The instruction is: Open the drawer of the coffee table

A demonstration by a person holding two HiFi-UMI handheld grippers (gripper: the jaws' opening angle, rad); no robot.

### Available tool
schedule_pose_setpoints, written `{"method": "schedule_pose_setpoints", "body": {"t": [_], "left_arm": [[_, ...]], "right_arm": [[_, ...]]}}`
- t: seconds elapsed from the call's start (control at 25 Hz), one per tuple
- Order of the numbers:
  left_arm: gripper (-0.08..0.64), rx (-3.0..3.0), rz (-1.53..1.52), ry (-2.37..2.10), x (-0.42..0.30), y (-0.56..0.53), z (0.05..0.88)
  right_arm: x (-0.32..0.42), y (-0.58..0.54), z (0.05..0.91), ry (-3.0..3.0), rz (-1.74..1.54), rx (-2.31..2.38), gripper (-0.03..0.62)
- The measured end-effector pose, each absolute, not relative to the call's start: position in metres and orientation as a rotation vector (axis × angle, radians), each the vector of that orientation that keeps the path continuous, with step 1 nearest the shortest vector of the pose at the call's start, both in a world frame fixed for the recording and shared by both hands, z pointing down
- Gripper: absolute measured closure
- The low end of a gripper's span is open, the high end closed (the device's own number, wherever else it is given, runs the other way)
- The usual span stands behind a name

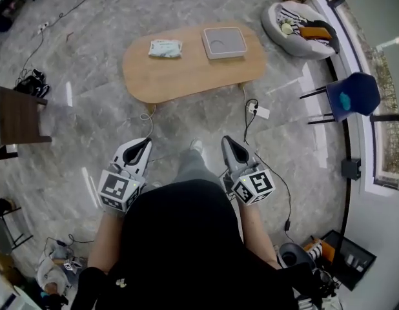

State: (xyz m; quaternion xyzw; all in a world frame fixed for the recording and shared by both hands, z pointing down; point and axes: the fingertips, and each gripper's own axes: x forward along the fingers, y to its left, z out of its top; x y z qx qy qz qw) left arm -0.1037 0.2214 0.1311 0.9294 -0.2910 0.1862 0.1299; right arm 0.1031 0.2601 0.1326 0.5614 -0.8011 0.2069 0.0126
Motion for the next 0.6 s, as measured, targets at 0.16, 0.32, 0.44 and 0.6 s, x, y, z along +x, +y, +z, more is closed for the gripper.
{"method": "schedule_pose_setpoints", "body": {"t": [0.16,0.32,0.44,0.6], "left_arm": [[0.548,2.642,0.556,-0.936,-0.062,0.181,0.132],[0.548,2.607,0.57,-1.017,-0.028,0.15,0.132],[0.548,2.572,0.61,-1.053,-0.013,0.139,0.139],[0.548,2.514,0.642,-1.106,-0.012,0.133,0.155]], "right_arm": [[0.143,0.211,0.144,-2.547,0.694,1.659,0.594],[0.178,0.173,0.156,-2.582,0.737,1.578,0.594],[0.195,0.152,0.166,-2.596,0.762,1.511,0.594],[0.206,0.131,0.184,-2.607,0.795,1.434,0.594]]}}
